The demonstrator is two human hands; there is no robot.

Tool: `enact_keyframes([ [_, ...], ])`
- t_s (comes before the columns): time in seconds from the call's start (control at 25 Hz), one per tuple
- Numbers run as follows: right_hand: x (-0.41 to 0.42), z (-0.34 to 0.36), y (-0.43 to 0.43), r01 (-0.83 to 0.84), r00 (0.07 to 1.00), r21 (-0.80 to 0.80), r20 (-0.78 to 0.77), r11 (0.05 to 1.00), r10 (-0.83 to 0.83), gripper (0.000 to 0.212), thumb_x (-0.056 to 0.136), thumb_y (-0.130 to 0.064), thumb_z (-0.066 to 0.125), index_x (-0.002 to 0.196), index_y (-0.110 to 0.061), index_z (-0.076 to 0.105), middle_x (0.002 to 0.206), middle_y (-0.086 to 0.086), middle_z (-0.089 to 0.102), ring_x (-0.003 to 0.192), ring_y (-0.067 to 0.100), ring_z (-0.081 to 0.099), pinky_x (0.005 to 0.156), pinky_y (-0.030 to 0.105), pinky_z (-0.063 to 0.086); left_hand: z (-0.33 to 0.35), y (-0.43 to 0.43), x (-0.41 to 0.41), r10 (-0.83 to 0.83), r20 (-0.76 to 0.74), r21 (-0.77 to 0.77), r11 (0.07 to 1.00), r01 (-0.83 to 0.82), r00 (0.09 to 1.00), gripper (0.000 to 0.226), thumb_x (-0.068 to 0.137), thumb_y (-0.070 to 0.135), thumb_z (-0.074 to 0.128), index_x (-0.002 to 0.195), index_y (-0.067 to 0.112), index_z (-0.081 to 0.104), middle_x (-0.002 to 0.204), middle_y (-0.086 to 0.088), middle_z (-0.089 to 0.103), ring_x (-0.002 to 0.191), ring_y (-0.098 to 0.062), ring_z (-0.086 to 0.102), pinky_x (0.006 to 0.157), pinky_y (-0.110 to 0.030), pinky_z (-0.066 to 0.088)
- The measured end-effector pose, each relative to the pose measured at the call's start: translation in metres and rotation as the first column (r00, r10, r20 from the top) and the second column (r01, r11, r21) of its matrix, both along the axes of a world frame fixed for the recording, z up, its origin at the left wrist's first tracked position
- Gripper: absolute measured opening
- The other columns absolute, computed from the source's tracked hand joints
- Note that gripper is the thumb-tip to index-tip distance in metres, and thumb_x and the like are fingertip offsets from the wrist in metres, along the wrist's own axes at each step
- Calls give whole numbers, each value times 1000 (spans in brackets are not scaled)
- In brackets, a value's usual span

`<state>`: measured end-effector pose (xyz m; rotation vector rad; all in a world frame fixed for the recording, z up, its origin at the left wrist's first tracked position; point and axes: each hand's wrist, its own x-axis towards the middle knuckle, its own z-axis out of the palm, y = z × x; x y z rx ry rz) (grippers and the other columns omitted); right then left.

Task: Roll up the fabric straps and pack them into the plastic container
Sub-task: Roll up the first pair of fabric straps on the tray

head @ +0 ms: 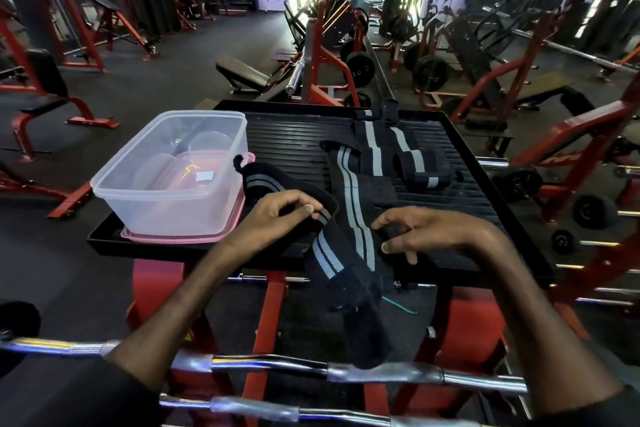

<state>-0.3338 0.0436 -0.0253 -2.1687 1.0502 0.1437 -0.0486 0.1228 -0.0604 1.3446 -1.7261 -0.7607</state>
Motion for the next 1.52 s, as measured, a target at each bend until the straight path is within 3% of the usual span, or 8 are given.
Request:
enact_keyframes([
  [0.16,35,27,-13,124,961,-151,266,981,-80,20,95,-18,68,115,-18,68,85,11,73,70,8,65,74,30,48,-14,-6,5,145,-167,-69,985,-158,975,16,99,7,58,104,9,74,96,3,76,93,3,68,86,-10,47],
  [0.4,166,34,-43,156,945,-132,308,979,-110,50,86,-25,74,128,-1,63,129,18,66,120,31,62,102,47,51,-21,-11,10,195,-179,-88,973,-213,964,22,98,3,59,95,20,73,89,11,75,88,5,67,88,-12,49],
  [0.6,185,3,-63,96,955,-130,291,987,-55,10,80,-11,70,75,-2,66,73,11,62,70,23,57,67,36,44,-21,-9,11,248,-154,-97,959,-265,956,17,98,8,59,101,12,75,101,2,76,100,-3,68,96,-22,50],
  [0.84,136,-4,-49,187,571,387,705,903,-420,18,92,-1,66,80,-12,73,81,3,72,74,13,69,68,20,53,-29,-21,16,484,-503,-124,779,-614,716,24,87,27,61,106,40,66,123,-2,67,120,-17,61,108,-40,47],
  [1.0,136,-14,-46,200,353,495,769,846,-533,23,91,11,63,89,-11,69,87,0,74,84,10,72,84,21,53,-16,-35,9,267,-596,33,950,-310,757,36,95,17,66,128,26,55,135,-2,61,127,-13,56,102,-26,47],
  [1.2,117,-19,-54,177,594,393,688,903,-416,30,102,-3,52,122,-20,66,121,6,73,101,12,69,64,18,54,-5,-57,10,311,-385,-58,931,-359,869,16,92,3,63,102,13,69,96,2,73,97,-14,68,83,-23,55],
  [1.4,94,14,-72,271,513,280,768,921,-384,49,92,-10,68,134,-34,57,135,-3,62,123,14,56,99,39,42,-2,-76,14,280,-391,80,959,-271,877,17,92,26,67,103,15,72,107,-7,76,101,-18,71,99,-38,55],
  [1.52,117,20,-69,161,734,-40,673,986,-92,45,85,-7,76,126,-25,64,131,-3,60,125,13,53,103,33,45,-6,-86,13,212,-415,113,977,-181,885,36,85,33,68,112,11,72,114,-17,74,113,-34,68,103,-56,50],
])
